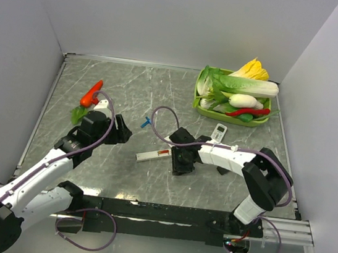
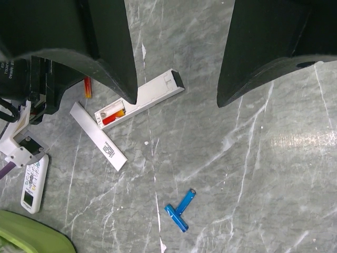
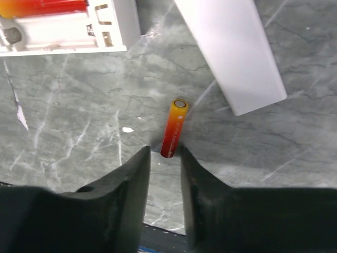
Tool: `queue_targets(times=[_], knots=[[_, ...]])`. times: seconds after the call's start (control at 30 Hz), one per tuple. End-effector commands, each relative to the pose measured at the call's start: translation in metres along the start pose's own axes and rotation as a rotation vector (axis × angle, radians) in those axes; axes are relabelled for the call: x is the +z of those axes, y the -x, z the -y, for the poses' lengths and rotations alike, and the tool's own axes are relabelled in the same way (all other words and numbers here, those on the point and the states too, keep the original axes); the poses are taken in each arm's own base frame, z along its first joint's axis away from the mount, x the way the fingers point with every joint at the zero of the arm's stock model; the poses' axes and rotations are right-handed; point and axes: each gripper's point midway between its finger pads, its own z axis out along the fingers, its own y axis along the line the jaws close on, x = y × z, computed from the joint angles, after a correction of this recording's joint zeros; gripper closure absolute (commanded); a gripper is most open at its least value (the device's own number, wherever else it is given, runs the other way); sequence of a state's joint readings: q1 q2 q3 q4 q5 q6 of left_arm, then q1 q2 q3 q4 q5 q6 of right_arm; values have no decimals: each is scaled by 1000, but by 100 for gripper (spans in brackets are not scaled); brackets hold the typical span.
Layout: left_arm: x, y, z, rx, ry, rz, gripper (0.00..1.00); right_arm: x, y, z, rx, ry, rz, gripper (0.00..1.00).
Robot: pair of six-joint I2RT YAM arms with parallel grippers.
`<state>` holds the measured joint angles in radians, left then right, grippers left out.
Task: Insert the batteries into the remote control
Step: Pick up the battery from the center of the board.
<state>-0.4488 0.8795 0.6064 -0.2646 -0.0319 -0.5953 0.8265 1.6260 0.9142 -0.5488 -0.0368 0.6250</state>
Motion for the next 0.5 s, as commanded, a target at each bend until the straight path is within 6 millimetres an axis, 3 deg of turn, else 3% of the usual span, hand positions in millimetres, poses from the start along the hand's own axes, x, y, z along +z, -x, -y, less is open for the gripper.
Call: queue_targets(times=[0.0, 0.47], knots=[[-6, 22, 13, -1, -24, 51, 34, 4, -3, 1, 8, -4, -21, 56], [-5, 23, 12, 4, -20, 50, 33, -12, 17, -43, -84, 189, -11, 53]])
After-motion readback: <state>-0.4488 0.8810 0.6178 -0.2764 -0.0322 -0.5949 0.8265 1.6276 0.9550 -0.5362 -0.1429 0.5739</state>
